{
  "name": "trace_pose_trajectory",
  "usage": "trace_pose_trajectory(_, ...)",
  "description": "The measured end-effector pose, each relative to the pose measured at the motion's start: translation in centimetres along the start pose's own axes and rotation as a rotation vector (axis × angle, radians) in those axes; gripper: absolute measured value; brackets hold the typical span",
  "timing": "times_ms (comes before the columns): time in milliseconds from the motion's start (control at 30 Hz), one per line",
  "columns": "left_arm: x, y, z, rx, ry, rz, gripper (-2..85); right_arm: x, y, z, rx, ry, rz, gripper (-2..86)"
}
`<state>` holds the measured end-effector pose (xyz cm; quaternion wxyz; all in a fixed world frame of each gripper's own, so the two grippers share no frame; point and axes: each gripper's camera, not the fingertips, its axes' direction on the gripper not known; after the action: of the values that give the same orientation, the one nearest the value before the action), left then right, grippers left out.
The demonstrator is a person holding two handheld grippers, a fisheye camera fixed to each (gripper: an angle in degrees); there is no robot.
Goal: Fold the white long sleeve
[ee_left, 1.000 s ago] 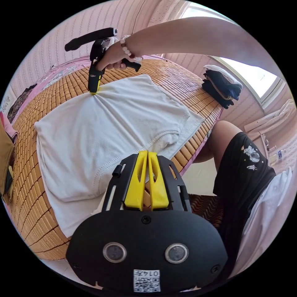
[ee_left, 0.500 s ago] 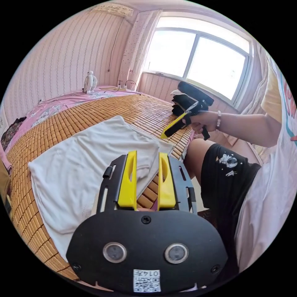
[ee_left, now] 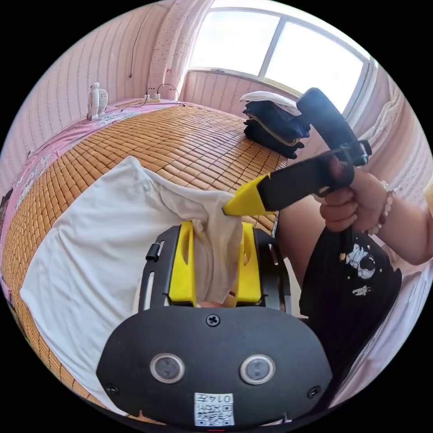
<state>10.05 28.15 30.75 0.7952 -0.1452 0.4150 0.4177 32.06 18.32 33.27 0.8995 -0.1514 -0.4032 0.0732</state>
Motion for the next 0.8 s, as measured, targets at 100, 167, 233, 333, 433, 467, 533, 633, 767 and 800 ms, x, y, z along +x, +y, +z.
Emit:
trace_pose_trajectory(100, -0.4, 1.0, -0.8, -0.042, 0.060, -0.013, 0.0, 1.3, 1.2, -1.1, 0.047, 0.083, 0.004, 3.3)
trace_pose_trajectory(167, 0.4, 2.3, -2.0, -0.029, 0.080, 0.037, -0.5, 3.6, 2.0, -2.2, 0.131, 0.134, 0.075, 6.7)
trace_pose_trajectory(233, 1.6, 4.0, -3.5, -0.027, 0.070, 0.106, -0.7, 4.7, 2.0, -2.4, 0.163, 0.195, 0.084, 10.2)
trace_pose_trajectory(333, 3.3, 6.9, -5.7, -0.025, 0.073, 0.185, -0.7, 6.1, 1.5, -2.1, 0.223, 0.236, 0.150, 12.8)
trace_pose_trajectory(433, 4.4, 9.2, -7.4, -0.040, 0.046, 0.227, -0.7, 7.5, 1.3, -1.1, 0.215, 0.216, 0.199, 10.2)
trace_pose_trajectory(467, 4.7, 9.8, -7.8, -0.043, 0.024, 0.237, -0.7, 7.9, 1.3, -0.6, 0.178, 0.219, 0.229, 5.2)
trace_pose_trajectory(533, 5.1, 10.5, -8.5, -0.033, -0.003, 0.252, -0.8, 7.6, 1.8, -1.0, 0.190, 0.247, 0.232, 2.0)
trace_pose_trajectory(633, 5.0, 10.7, -10.0, 0.033, -0.024, 0.258, -0.8, 6.4, 3.0, -4.1, 0.278, 0.227, 0.211, 0.8)
trace_pose_trajectory(767, 4.0, 10.2, -12.6, 0.210, 0.052, 0.207, -0.9, 2.8, 4.1, -9.9, 0.357, 0.314, 0.148, 0.4)
trace_pose_trajectory(800, 3.7, 10.0, -13.4, 0.259, 0.075, 0.182, -0.9, 2.2, 4.1, -10.7, 0.365, 0.322, 0.133, 0.3)
